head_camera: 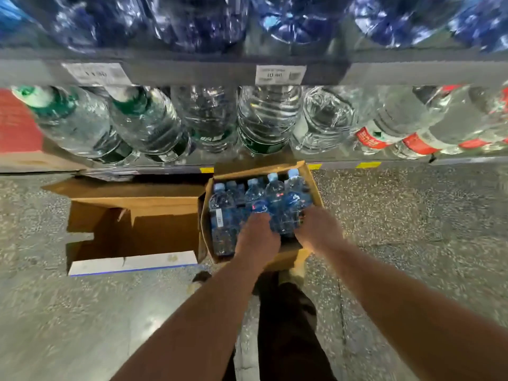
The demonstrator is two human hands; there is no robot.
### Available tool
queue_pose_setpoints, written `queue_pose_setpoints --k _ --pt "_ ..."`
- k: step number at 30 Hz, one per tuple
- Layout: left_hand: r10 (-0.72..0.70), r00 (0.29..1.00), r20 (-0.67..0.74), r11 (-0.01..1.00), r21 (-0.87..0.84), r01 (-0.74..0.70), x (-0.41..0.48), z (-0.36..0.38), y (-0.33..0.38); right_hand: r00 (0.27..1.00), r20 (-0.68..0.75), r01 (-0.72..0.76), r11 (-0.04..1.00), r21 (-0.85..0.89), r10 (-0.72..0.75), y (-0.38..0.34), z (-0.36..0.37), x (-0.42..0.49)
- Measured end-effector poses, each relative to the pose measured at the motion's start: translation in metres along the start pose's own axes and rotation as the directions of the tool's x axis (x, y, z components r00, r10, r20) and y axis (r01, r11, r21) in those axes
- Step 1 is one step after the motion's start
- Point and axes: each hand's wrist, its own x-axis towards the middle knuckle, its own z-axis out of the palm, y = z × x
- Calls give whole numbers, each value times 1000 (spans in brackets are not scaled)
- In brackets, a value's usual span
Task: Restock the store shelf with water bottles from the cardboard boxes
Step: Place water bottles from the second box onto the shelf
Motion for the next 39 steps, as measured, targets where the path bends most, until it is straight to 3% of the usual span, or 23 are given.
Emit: queue_pose_setpoints --k 3,6,9,11,14,16,18,20,26,29,33,39 --pt "-42 997 -60 994 -101 36 33 38 -2 997 -18 69 998 14 -69 15 27 40" --pt "-156 967 -199 987 -57 147 54 55 -14 995 -53 83 995 51 -81 27 49 68" --pt "-295 860 -417 950 -31 310 63 50 -34 993 -10 -117 977 177 121 28 63 85" --pt "-392 784 -481 913 -102 394 65 42 -47 978 -4 -203 963 178 207 25 68 91" --pt "-595 714 -370 803 -242 544 68 40 -65 972 -32 -221 956 192 231 22 71 102" --pt "-659 689 -303 752 -235 616 71 41 -76 974 -9 -225 968 109 227 21 71 108" --pt "-652 694 -305 755 -171 633 74 41 -86 972 -9 -235 967 98 237 20 73 112" --pt "-633 707 -315 767 -133 628 77 41 -92 961 -10 -270 943 193 277 17 76 113" --pt "-670 706 -228 742 -218 634 91 37 -100 922 0 -350 831 433 388 14 78 121" --pt "-661 726 -191 743 -306 595 89 31 -101 909 17 -355 753 554 417 13 73 117" --pt "-649 759 -59 692 -461 556 71 21 -90 905 143 -376 594 712 402 3 58 92" --pt "-528 843 105 575 -686 446 33 -17 -69 924 196 -347 498 795 330 -28 26 31"
